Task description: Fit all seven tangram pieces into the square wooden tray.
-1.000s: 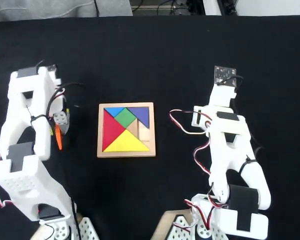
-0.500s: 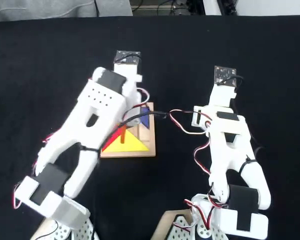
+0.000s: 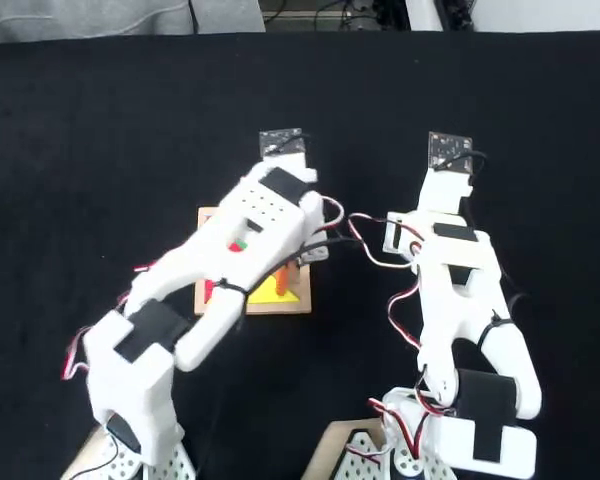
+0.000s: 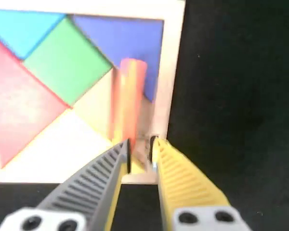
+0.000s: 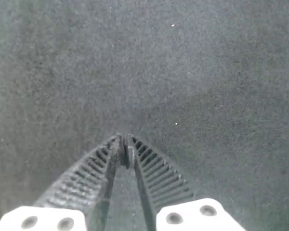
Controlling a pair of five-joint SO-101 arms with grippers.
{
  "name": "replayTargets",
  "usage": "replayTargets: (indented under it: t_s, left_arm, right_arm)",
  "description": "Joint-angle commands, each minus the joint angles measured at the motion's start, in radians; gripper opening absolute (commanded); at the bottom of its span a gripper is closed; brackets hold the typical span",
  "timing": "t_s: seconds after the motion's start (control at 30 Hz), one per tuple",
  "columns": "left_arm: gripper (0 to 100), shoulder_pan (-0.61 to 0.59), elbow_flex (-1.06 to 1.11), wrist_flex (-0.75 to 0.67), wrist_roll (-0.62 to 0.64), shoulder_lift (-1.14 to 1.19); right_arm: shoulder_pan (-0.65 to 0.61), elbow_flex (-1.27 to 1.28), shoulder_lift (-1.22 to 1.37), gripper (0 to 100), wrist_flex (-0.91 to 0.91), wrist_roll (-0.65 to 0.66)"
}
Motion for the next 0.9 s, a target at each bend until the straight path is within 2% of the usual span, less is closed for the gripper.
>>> replayTargets:
  t_s: [0.0, 0.37, 0.6, 0.7, 0.87]
  left_arm:
    - [11, 0.01, -0.031, -0.021, 0.014, 0.048]
    - [11, -0.001, -0.03, 0.021, 0.008, -0.011]
    - [11, -0.111, 0.016, 0.023, 0.005, -0.014]
    - [11, -0.173, 0.047, 0.025, -0.051, -0.017]
    - [11, -0.194, 0.041, 0.094, -0.071, -0.017]
  right_arm:
    - [-0.011, -0.077, -0.05, 1.1, -0.018, 0.005]
    - [-0.011, -0.077, -0.05, 1.1, -0.018, 0.005]
    - [-0.009, -0.077, -0.05, 1.1, -0.017, 0.005]
    - [-0.009, -0.077, -0.05, 1.1, -0.017, 0.005]
    - [-0.012, -0.077, -0.05, 1.1, -0.017, 0.005]
